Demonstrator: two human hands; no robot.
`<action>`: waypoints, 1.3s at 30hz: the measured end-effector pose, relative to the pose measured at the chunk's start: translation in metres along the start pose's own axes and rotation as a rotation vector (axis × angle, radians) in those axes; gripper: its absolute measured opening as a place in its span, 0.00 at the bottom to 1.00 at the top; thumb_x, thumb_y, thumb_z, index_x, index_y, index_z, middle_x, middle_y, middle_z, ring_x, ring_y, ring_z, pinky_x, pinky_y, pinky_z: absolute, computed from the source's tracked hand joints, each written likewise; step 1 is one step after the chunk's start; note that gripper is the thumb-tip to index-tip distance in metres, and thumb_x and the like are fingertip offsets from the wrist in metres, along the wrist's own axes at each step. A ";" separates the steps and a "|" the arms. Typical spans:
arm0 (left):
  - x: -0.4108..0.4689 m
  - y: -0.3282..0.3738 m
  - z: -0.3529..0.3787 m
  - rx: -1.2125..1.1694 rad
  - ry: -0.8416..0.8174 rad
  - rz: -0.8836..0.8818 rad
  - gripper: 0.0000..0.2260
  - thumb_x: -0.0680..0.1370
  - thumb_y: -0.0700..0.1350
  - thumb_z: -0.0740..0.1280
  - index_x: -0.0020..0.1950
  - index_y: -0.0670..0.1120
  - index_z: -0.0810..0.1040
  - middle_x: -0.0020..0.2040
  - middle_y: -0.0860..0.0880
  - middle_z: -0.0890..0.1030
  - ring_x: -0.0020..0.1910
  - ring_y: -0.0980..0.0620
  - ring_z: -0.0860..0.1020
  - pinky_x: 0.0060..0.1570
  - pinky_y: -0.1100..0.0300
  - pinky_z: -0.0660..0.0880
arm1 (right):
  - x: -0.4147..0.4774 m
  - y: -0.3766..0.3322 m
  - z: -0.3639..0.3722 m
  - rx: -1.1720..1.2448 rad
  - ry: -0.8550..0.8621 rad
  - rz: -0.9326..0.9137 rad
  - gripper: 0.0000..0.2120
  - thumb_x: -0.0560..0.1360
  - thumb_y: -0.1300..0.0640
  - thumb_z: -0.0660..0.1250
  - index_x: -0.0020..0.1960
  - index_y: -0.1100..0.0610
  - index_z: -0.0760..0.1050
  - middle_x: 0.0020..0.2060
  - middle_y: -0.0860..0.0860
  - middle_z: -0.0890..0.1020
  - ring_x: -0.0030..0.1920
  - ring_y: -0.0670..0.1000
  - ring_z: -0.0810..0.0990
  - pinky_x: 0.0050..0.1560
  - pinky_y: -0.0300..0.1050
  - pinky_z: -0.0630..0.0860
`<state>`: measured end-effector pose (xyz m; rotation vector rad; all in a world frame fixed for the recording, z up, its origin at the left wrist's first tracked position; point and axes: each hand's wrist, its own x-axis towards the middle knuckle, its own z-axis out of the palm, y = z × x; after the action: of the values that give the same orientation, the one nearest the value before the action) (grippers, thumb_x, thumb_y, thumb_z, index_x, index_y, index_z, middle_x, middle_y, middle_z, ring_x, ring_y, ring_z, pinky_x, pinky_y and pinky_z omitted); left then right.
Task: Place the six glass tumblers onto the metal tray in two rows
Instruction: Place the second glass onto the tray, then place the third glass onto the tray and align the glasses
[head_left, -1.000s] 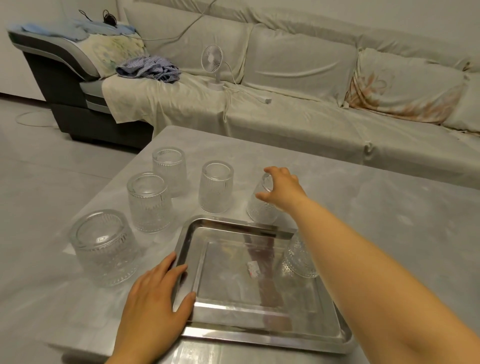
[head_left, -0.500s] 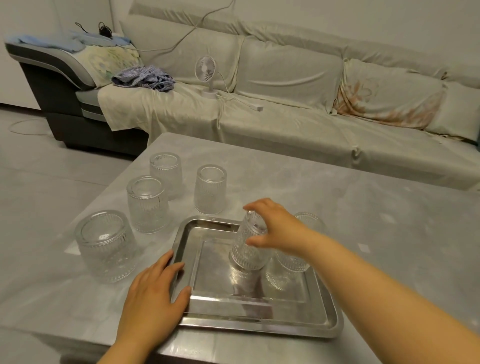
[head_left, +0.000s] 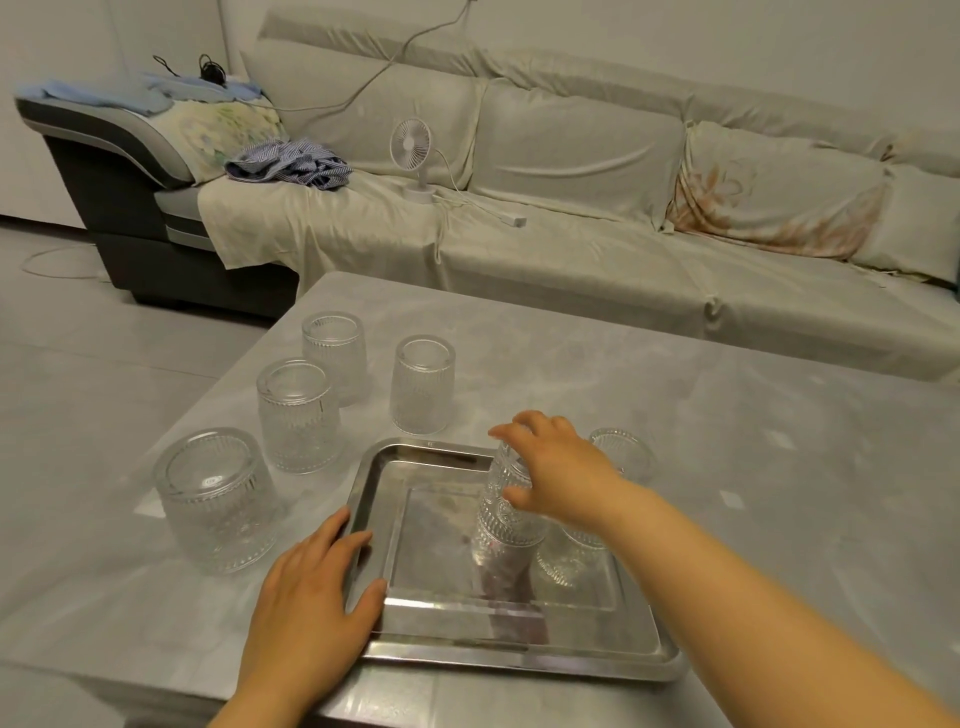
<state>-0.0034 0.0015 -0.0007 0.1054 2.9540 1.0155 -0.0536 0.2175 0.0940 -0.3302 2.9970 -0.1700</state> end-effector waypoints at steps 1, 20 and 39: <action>0.000 0.000 0.000 0.000 0.001 0.000 0.21 0.72 0.54 0.64 0.65 0.54 0.68 0.73 0.54 0.62 0.69 0.49 0.64 0.70 0.51 0.59 | -0.001 0.000 0.002 -0.011 0.014 0.000 0.30 0.72 0.51 0.63 0.70 0.49 0.55 0.72 0.53 0.59 0.69 0.56 0.58 0.65 0.54 0.67; 0.004 -0.001 -0.002 -0.041 0.010 -0.051 0.25 0.74 0.54 0.59 0.69 0.58 0.55 0.75 0.57 0.55 0.71 0.54 0.58 0.71 0.57 0.55 | 0.121 -0.045 -0.010 0.309 0.161 0.057 0.37 0.69 0.48 0.68 0.71 0.52 0.52 0.73 0.56 0.54 0.71 0.60 0.55 0.69 0.55 0.60; 0.005 -0.008 0.004 -0.067 0.053 -0.033 0.23 0.75 0.52 0.58 0.69 0.57 0.57 0.73 0.56 0.60 0.71 0.54 0.59 0.72 0.55 0.54 | 0.121 -0.052 -0.015 0.548 0.248 0.020 0.34 0.67 0.53 0.70 0.68 0.52 0.58 0.68 0.56 0.63 0.66 0.59 0.66 0.63 0.52 0.67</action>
<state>-0.0084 -0.0015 -0.0089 0.0291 2.9540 1.1296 -0.1615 0.1415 0.1023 -0.2280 3.0141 -1.0715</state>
